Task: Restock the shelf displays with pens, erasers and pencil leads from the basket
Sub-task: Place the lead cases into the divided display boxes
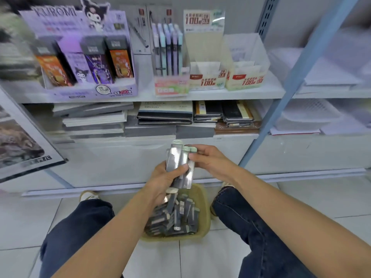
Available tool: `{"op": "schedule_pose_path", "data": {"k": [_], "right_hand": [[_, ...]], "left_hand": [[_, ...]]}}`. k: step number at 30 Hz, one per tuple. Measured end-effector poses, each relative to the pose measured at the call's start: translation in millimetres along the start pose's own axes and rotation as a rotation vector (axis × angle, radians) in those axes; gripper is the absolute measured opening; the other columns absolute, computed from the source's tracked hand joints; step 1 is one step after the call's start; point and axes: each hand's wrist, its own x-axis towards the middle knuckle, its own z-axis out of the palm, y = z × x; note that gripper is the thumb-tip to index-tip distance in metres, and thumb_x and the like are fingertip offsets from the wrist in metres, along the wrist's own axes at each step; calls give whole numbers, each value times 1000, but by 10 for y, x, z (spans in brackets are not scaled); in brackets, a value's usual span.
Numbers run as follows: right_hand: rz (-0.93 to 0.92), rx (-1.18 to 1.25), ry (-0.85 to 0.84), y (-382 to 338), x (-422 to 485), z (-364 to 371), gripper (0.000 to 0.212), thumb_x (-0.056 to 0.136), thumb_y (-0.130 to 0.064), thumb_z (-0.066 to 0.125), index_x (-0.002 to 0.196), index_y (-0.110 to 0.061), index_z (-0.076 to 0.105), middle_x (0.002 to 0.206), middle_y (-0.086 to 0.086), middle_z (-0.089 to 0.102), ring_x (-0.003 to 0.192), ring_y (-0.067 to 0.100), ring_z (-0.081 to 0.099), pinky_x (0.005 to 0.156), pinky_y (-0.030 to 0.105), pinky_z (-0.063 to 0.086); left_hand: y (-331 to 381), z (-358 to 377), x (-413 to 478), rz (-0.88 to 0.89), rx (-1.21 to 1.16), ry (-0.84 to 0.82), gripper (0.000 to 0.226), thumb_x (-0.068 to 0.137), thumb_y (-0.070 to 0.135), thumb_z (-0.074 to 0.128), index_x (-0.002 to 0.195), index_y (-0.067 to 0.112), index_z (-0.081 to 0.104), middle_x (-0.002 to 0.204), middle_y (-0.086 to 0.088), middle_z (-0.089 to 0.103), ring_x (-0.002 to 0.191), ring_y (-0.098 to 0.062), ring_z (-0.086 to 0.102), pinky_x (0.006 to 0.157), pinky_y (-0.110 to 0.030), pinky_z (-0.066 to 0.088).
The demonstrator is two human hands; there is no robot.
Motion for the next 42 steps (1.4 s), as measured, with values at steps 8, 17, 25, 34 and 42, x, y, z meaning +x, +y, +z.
{"op": "schedule_pose_path", "data": {"k": [8, 17, 25, 34, 42], "right_hand": [[-145, -67, 269, -628, -340, 56, 27, 92, -8, 62, 119, -4, 61, 101, 8, 72, 78, 1, 64, 61, 13, 44], [-282, 67, 310, -1361, -580, 153, 14, 90, -13, 65, 100, -5, 60, 79, 9, 65, 51, 9, 50, 53, 23, 48], [-346, -138, 357, -1818, -358, -115, 26, 99, -12, 52, 125, -10, 49, 111, 7, 71, 99, 19, 66, 89, 33, 54], [-373, -394, 510, -2045, 113, -883, 19, 93, -19, 62, 104, -5, 70, 102, 10, 71, 96, 25, 67, 85, 39, 57], [-317, -485, 475, -1931, 405, -933, 31, 93, -16, 63, 121, -6, 65, 124, 9, 64, 110, 22, 62, 99, 37, 49]], "left_hand": [[478, 101, -370, 144, 117, 130, 42, 79, 13, 78, 116, 6, 59, 88, -4, 68, 71, -15, 62, 55, -25, 48], [1116, 320, -626, 266, 139, 100, 52, 77, 17, 80, 122, 8, 56, 108, -13, 65, 89, -25, 60, 71, -35, 49], [1685, 416, -511, 383, 162, 89, 52, 78, 21, 80, 122, 17, 53, 102, -4, 65, 93, -18, 61, 81, -35, 51], [1942, 433, 111, 388, 161, 129, 41, 80, 19, 78, 115, 18, 56, 92, -3, 67, 86, -19, 63, 66, -30, 51], [1997, 378, 426, 425, 171, 136, 47, 81, 15, 76, 119, 21, 49, 94, -1, 68, 86, -16, 65, 66, -30, 52]]}}
